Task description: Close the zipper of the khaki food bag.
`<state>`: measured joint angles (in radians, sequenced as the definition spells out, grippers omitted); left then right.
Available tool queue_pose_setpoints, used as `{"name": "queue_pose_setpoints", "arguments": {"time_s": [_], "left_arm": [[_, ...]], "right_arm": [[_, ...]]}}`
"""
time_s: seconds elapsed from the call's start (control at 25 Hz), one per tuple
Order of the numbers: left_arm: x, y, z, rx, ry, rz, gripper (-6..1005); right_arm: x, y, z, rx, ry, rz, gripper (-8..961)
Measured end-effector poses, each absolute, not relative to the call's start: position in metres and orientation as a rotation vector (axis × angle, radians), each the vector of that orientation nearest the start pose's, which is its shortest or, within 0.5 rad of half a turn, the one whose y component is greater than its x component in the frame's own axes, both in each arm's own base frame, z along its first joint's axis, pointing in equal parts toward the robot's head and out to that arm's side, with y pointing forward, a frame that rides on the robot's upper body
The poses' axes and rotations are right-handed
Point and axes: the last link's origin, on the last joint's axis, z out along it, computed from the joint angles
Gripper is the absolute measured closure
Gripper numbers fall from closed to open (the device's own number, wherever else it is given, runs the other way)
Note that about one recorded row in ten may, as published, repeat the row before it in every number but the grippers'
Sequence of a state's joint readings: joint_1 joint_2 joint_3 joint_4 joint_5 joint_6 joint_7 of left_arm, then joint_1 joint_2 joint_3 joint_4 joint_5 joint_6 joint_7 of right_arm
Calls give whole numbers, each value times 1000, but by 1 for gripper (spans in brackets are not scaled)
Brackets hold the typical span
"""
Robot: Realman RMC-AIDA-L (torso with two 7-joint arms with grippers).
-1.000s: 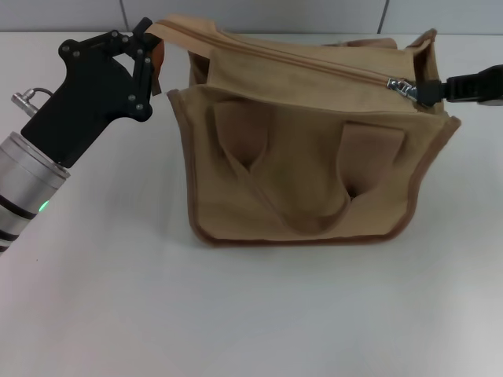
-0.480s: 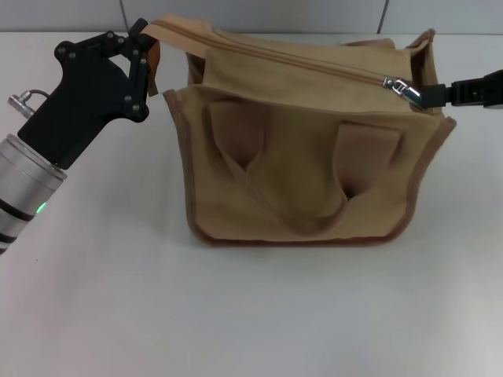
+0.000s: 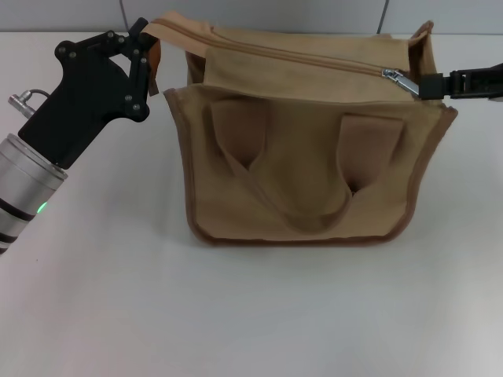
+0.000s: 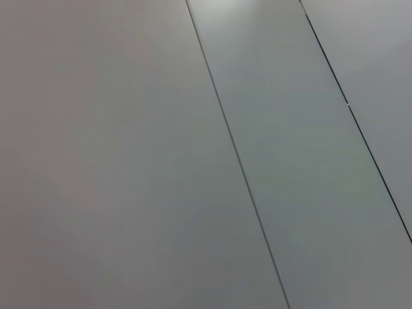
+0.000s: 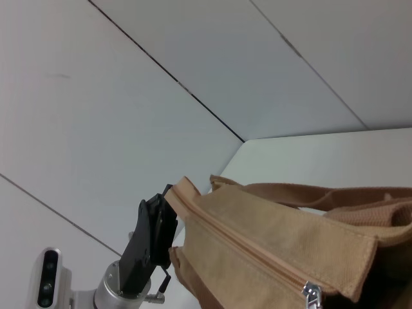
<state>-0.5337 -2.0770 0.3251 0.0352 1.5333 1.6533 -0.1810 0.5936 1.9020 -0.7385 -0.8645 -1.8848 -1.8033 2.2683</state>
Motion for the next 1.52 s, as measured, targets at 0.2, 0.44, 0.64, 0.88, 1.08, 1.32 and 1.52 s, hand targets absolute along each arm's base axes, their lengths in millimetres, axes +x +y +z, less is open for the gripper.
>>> {"name": "queue_pose_setpoints", "arguments": {"time_s": [0.2,0.44,0.64,0.88,1.08,1.32,1.52], "left_arm": [[-256,314,-9,-1902,61,-1014,939],[-258,314,-10,-1903,55,-1007,938],[-259,313,-10,-1904,41,-1005,938],[-265,315,-10,-1917,-12,-994,937],[-269,315,-11,-1929,-48,-977,936],[-275,316,-9,-1939,-116,-982,935],[-279,314,-6,-1943,-119,-977,935]], "right_arm": [[219,352,101,-2679,1369,807,534],[224,331,123,-2754,1115,968,299],[244,296,135,-2779,785,1078,212],[273,248,116,-2763,429,1086,199],[283,221,83,-2802,258,1050,199],[291,208,59,-2845,216,1005,199],[294,206,48,-2875,258,1012,199]]}}
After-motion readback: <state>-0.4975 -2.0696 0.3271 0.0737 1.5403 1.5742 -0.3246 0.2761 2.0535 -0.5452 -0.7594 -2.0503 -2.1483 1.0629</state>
